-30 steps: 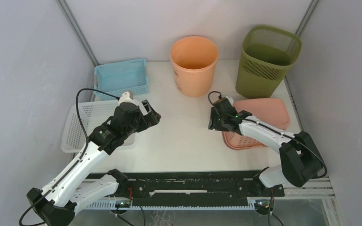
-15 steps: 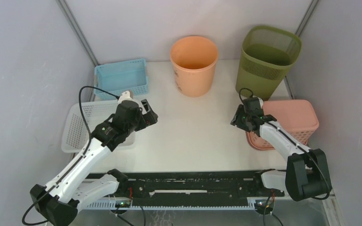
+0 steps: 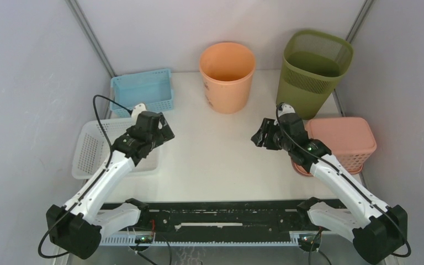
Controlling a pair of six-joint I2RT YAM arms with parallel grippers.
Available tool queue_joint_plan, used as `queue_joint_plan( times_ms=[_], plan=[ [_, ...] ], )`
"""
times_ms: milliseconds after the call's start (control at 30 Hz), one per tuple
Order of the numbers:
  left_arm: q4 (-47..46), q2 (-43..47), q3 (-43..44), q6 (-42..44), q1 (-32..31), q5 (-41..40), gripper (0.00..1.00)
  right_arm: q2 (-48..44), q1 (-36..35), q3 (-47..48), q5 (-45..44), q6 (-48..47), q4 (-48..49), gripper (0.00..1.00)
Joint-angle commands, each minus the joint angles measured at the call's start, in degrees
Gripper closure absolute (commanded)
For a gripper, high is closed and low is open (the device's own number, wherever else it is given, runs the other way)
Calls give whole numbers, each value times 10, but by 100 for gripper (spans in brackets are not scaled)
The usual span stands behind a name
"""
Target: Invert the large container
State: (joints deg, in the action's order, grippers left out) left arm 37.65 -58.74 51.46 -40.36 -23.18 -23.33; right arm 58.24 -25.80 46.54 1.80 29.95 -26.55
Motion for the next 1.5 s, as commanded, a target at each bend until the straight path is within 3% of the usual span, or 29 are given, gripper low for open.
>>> queue_joint_plan(
  times_ms=[0,267,867,1067,1300,1467],
  plan=[
    [-29,-22,-4,15,13,-13,4,-24,-34,21,-15,-5,-20,38],
    [-38,-12,-39,15,14,-1,4,-9,-75,21,-41,-2,-25,39],
    [-80,-96,-47,-3,14,12,5,-5,-87,21,-48,-3,-27,40],
    [-76,-138,-5,-40,17,-36,1,-1,-87,21,-39,-5,-22,40],
    [-52,-220,93,-107,43,-30,0,-7,-87,21,-42,-14,-30,41],
    [17,-281,168,-181,64,-39,0,-11,-87,21,-43,-22,-39,41]
  ],
)
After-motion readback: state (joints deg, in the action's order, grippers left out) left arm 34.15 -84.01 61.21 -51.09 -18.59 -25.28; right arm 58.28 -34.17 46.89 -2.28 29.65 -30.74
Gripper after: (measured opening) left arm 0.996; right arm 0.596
